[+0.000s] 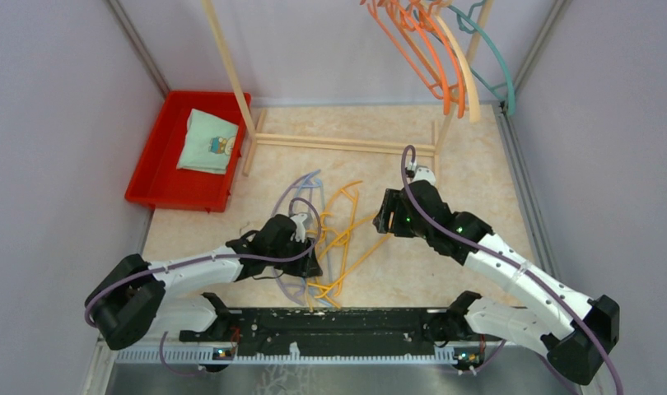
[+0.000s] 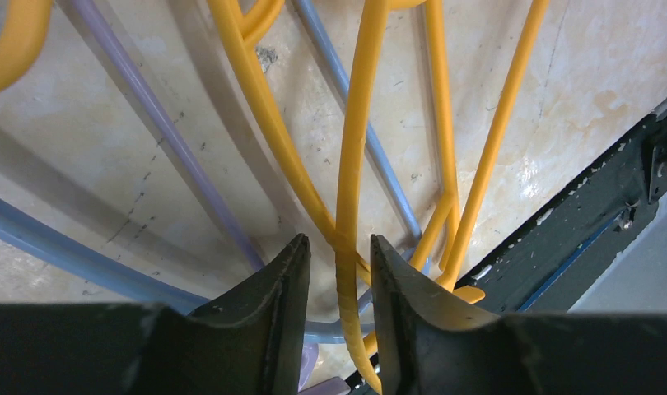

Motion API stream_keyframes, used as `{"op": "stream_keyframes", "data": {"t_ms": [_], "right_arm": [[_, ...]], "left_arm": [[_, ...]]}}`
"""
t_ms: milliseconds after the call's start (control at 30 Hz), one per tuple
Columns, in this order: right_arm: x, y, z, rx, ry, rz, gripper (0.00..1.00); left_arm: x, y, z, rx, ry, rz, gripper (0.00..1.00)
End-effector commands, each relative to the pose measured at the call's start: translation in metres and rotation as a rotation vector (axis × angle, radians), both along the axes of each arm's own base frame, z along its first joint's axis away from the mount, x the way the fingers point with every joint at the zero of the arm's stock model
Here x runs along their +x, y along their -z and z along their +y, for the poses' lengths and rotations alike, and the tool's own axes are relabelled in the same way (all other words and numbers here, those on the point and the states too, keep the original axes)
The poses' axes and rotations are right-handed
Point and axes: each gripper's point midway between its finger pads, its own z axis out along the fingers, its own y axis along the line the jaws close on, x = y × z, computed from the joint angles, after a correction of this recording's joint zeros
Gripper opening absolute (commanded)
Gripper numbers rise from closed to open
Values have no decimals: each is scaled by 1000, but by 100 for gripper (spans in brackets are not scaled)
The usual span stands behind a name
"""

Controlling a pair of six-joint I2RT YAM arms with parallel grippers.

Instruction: Organize the hangers

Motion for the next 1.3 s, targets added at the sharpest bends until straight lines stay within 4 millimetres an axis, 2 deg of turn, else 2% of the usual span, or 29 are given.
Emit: {"op": "stream_keyframes", "data": {"t_ms": [0, 133, 233, 400, 533, 633, 767, 867, 933, 1067, 1133, 1267], "right_arm": [[6, -12, 0, 11, 10, -45, 61], [7, -10, -1, 7, 11, -44, 61], [8, -8, 0, 9, 10, -45, 61], [13, -7, 2, 13, 6, -47, 61], [18, -7, 6, 20, 0, -48, 61], [21, -7, 8, 21, -5, -45, 61], [24, -9, 9, 18, -8, -47, 61], [27, -12, 10, 19, -8, -50, 61], [29, -15, 12, 23, -11, -53, 60], [33, -22, 20, 34, -31, -50, 60], [34, -26, 23, 38, -45, -50, 60], [35, -30, 23, 30, -48, -57, 60]], "left_arm": [[-7, 9, 1, 14, 14, 20, 33], [-7, 0, 2, 16, 18, 18, 15], [-4, -15, 2, 27, 15, 7, 1], [3, -53, 2, 39, 13, -33, 0], [12, -74, 12, 111, 4, -76, 0], [32, -95, 29, 180, -95, -163, 0], [66, -126, 67, 308, -286, -341, 0], [93, -163, 86, 371, -385, -503, 0], [115, -197, 96, 418, -457, -625, 0], [162, -277, 96, 438, -549, -860, 0], [183, -310, 96, 454, -562, -954, 0], [226, -346, 103, 545, -568, -1068, 0]]}}
